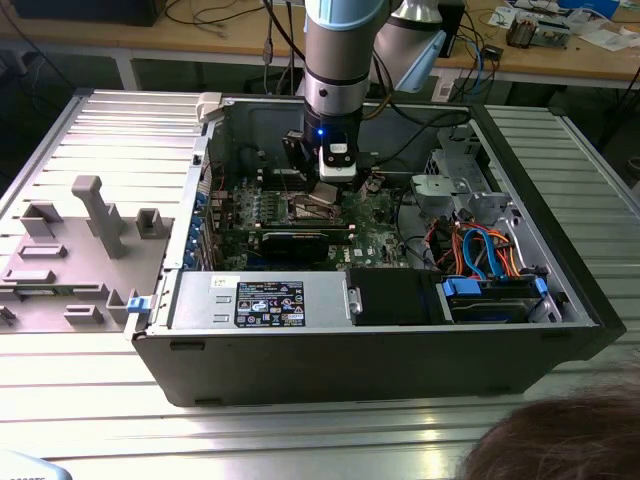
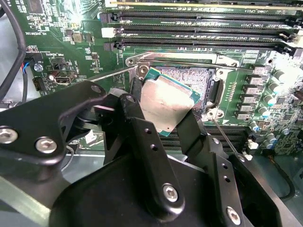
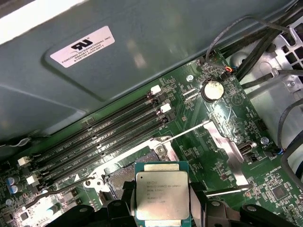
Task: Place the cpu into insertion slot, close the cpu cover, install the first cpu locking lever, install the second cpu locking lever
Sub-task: 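Place the cpu into insertion slot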
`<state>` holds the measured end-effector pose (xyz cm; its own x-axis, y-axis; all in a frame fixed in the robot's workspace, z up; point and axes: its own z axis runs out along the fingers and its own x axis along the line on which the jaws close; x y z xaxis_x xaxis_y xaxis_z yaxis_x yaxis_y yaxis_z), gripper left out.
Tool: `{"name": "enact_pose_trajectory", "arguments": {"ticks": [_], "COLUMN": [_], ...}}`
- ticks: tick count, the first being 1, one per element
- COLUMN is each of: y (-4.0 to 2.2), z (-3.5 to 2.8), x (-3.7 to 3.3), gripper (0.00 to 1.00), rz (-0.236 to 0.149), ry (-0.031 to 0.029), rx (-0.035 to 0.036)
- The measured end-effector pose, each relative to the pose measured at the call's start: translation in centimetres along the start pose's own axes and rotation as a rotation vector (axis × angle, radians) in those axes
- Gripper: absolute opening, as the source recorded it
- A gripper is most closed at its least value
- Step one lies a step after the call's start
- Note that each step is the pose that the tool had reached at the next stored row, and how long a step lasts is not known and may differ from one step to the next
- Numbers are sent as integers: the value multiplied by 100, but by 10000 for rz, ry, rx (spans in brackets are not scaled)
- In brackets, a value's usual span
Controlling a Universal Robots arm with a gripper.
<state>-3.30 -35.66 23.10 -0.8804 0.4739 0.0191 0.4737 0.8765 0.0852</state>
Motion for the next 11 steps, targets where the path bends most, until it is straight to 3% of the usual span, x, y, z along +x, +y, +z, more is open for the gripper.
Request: {"name": "enact_pose_trajectory", "arguments": {"ticks": [11], "y": [0], "z": [0], "x": [0], "gripper": [55], "rz": [266], "ry": [-23], "rx": [-5]}}
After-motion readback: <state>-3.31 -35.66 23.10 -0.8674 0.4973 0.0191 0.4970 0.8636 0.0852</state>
